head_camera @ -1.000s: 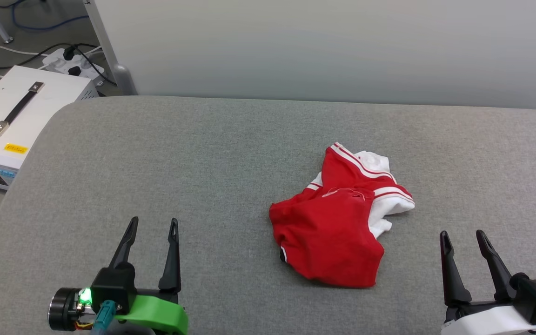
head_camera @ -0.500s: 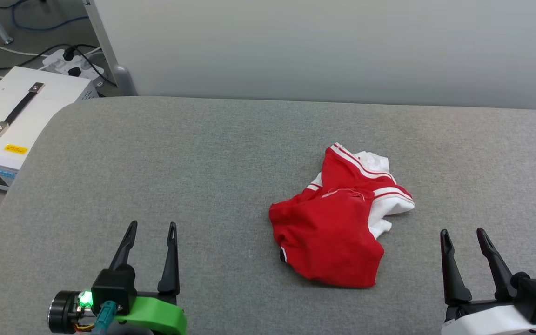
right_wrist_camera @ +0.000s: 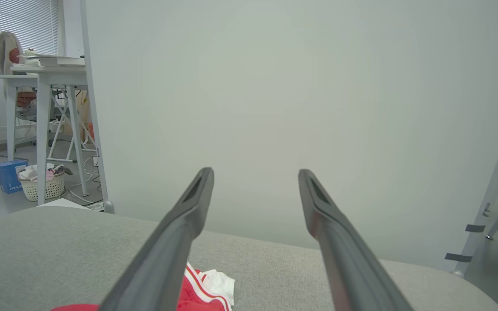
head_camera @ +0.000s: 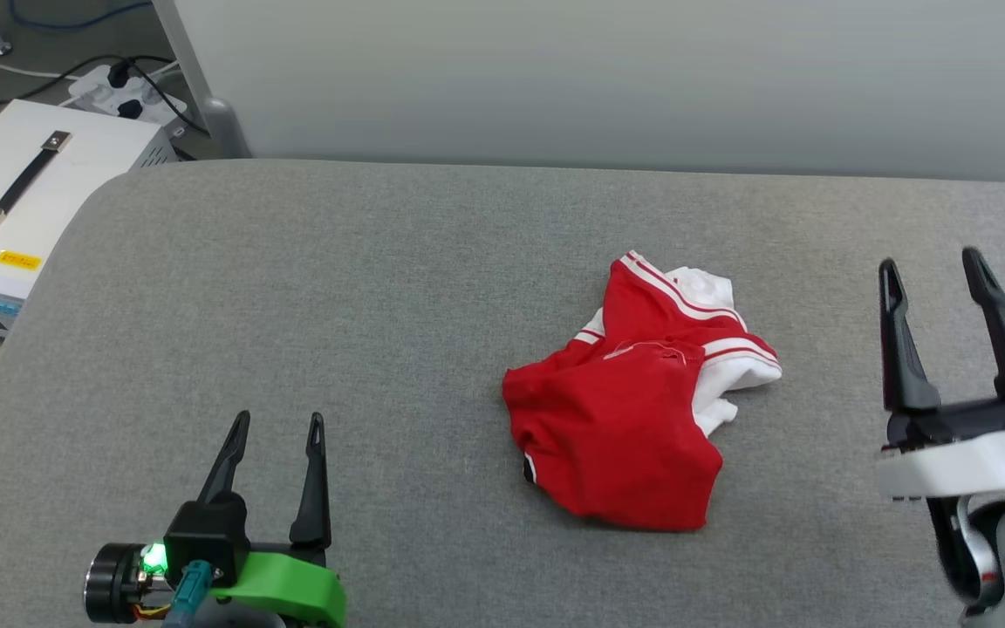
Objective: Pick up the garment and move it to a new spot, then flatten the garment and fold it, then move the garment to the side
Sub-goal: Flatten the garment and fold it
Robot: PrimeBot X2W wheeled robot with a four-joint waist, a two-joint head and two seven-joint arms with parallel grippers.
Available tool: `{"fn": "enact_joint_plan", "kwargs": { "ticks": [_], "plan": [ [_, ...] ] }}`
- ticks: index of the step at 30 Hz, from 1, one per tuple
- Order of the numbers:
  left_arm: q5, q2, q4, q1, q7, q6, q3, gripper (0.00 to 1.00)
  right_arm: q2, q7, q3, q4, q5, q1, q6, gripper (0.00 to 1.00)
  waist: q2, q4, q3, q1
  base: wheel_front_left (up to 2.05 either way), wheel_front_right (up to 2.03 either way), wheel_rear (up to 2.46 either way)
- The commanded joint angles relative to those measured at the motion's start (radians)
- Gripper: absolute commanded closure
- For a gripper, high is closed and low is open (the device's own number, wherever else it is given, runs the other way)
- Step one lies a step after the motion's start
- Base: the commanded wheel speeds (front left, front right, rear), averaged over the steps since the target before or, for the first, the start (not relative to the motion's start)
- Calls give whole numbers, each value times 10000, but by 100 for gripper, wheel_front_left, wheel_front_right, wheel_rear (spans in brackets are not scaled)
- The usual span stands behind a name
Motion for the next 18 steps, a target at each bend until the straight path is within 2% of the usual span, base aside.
{"fn": "enact_joint_plan", "kwargs": {
  "ticks": [1, 5, 7, 12, 18],
  "plan": [
    [78, -82, -22, -161, -59, -51, 16, 0, -375, -48, 248, 183, 92, -426, -7, 0, -1, -17, 180, 0, 0, 0, 0],
    [102, -118, -3, -297, -59, -70, 15, 0, -1942, 61, 1696, 1454, 861, -1613, -7, 0, -1, -4, 379, 0, 0, 0, 0],
    [100, -137, 5, -348, -59, -64, 23, 0, -2766, 673, 2594, 1977, 1371, -2292, -7, 0, -1, 2, 493, 0, 0, 0, 0],
    [90, -187, -26, -479, -59, -35, 33, 0, -4245, 3061, 4567, 2326, 2878, -3716, -7, 0, -1, 4, 826, 0, 0, 0, 0],
    [75, -238, -83, -818, -59, -17, -30, 0, -5303, 6234, 6472, 2592, 4770, -4983, -7, 0, -1, 122, 1411, 0, 0, 0, 0]
  ]
}}
